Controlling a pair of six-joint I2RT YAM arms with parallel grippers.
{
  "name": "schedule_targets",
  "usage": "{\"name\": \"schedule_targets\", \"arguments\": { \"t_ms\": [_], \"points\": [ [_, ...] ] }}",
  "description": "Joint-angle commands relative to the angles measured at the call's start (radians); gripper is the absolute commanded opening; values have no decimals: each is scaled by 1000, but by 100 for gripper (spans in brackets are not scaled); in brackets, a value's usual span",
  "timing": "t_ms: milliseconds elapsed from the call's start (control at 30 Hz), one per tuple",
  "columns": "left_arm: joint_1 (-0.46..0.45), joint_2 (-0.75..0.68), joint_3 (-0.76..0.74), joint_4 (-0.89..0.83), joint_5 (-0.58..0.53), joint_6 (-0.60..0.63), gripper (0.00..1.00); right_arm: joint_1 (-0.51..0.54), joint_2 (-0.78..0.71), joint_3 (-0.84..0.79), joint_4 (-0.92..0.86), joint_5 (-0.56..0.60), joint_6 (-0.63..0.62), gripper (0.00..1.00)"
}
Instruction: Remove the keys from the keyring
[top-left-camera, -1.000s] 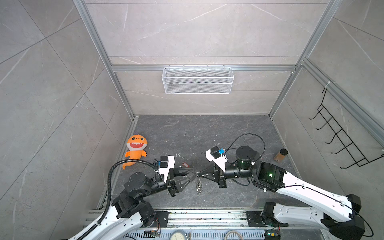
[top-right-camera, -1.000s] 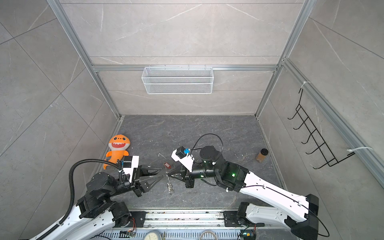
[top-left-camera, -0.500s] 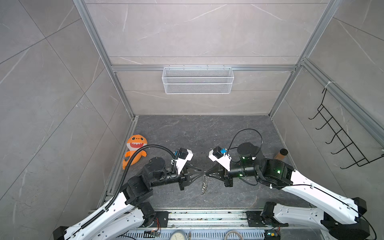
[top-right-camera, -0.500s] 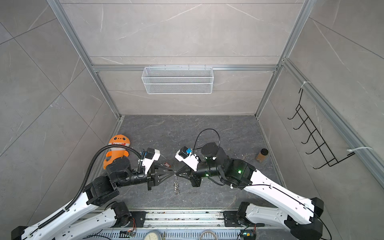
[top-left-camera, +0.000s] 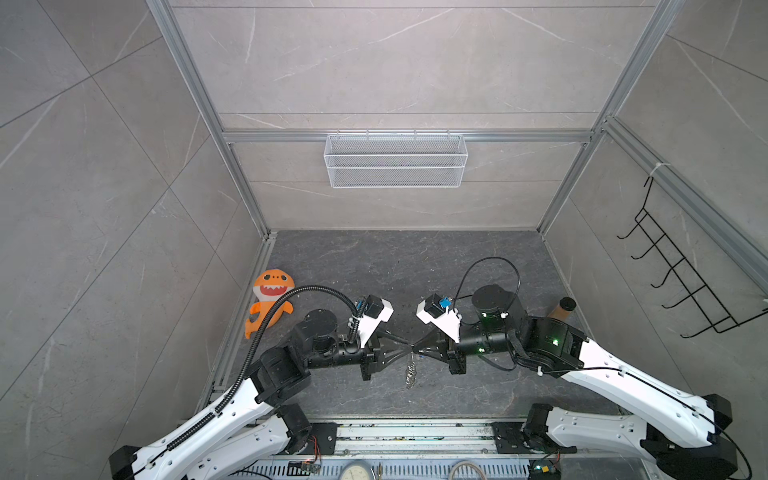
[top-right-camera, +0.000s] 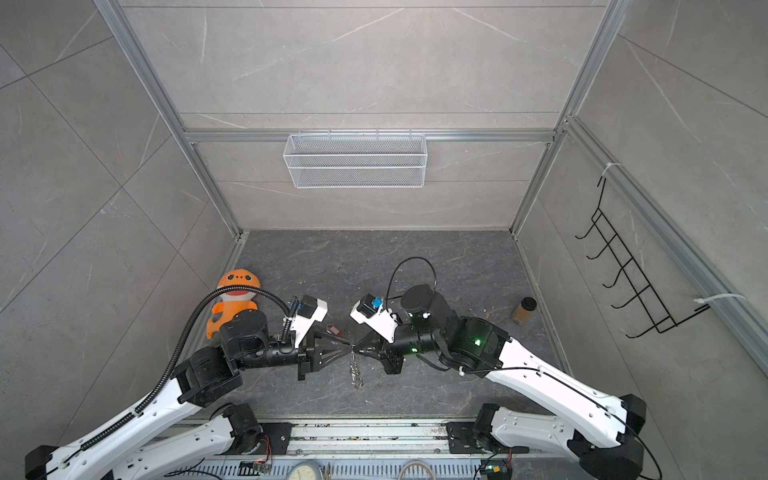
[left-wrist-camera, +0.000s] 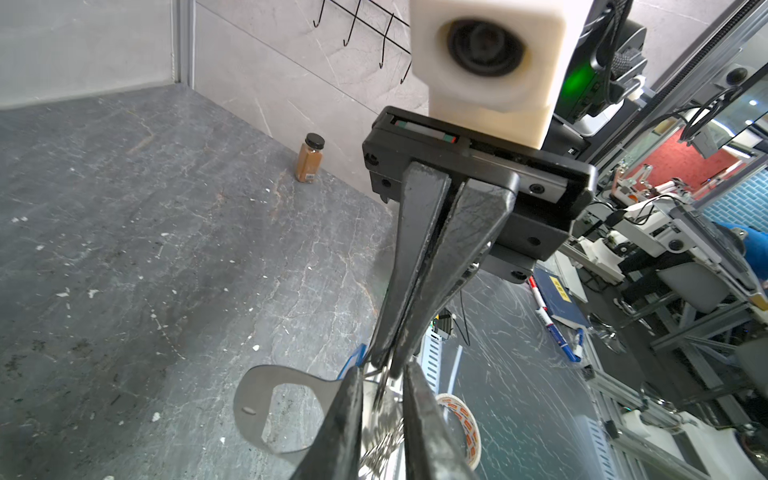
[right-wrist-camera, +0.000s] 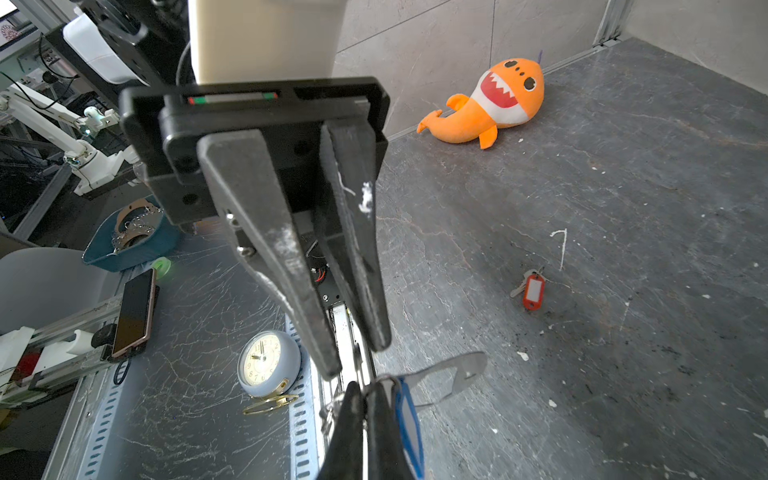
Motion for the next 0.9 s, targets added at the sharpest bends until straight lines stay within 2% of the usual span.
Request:
{"name": "schedule_targets", "arguments": {
  "t_ms": [0, 133, 267, 467, 500, 600, 667, 767, 867],
  "points": [
    [-4, 2, 18, 50, 38, 19, 21, -5, 3, 29, 35, -9, -10, 0],
    [-4, 4, 11, 58, 44, 15, 16, -5, 3, 26, 46, -2, -5, 0],
    [-4, 6, 2, 73, 40, 13, 1, -5, 6, 26, 58, -4, -2, 0],
    [-4, -24, -45, 148, -8, 3, 0, -6, -5, 16, 95, -20, 13, 0],
    [-4, -38, -59, 171, -23, 0, 0, -5, -16, 5, 114, -21, 16, 3],
    [-4, -91, -112, 266, -44, -7, 0, -5, -64, -48, 198, -3, 37, 24],
    [-4, -129, -146, 328, -63, -12, 0, -5, -102, -98, 274, 6, 53, 34],
    [-4, -159, -171, 390, -69, -10, 0, -5, -155, -163, 387, 21, 77, 39],
    [-4, -167, -179, 423, -73, -8, 0, -4, -187, -216, 486, 14, 104, 40]
  ]
}}
